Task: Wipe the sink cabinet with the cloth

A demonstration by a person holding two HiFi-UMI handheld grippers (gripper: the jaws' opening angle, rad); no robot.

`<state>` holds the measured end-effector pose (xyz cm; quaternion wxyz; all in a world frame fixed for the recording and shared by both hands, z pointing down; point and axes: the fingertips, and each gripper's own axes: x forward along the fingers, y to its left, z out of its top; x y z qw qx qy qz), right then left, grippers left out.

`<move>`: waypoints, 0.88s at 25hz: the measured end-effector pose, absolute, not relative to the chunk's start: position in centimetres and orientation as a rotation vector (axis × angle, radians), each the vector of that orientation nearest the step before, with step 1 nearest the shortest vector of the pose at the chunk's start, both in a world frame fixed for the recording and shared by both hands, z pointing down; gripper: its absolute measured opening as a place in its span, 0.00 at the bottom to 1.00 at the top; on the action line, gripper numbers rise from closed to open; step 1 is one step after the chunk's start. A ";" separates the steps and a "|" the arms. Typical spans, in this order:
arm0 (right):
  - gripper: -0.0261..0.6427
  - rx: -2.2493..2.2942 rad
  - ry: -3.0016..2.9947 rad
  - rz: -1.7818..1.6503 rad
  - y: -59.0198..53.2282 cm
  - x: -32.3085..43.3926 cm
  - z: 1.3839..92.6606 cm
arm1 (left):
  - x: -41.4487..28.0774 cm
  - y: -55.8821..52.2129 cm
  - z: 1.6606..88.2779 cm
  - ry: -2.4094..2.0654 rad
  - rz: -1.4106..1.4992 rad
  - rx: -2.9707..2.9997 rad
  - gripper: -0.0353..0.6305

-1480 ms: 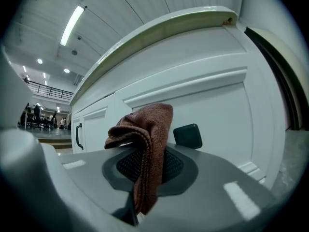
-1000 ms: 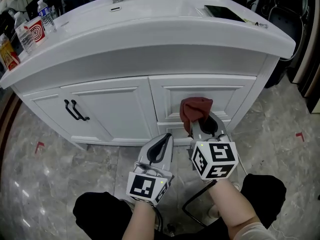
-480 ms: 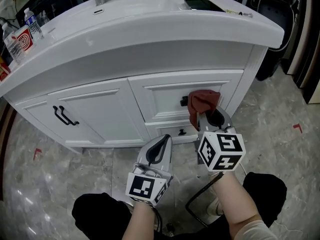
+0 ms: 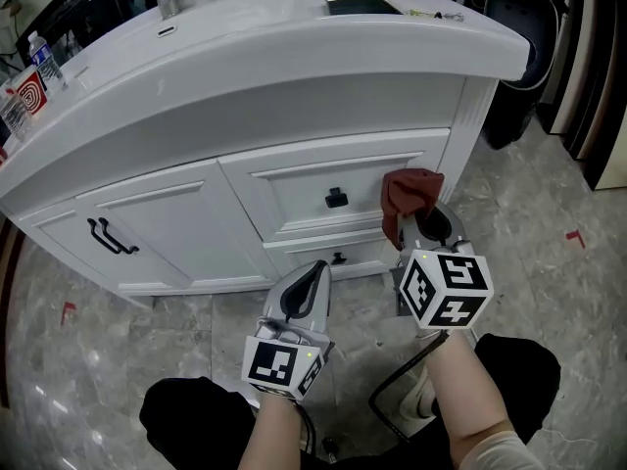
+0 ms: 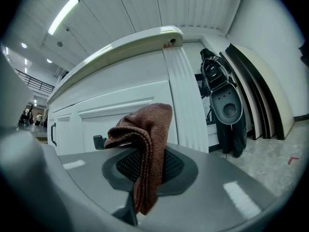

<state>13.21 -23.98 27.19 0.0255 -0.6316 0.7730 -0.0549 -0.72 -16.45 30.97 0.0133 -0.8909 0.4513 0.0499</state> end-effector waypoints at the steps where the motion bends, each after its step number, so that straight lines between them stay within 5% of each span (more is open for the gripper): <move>1: 0.16 -1.965 2.385 -0.167 -23.8 13.6 27.2 | -0.5 -16.4 31.0 1.403 0.155 -2.780 0.05; 10: 0.16 -2.052 2.279 -0.215 -22.5 17.0 28.9 | -0.5 -16.2 32.4 1.419 0.175 -2.794 0.05; 22: 0.16 -1.615 2.690 -0.227 -22.1 -1.1 32.4 | -9.1 -16.8 33.8 1.683 0.185 -2.680 0.05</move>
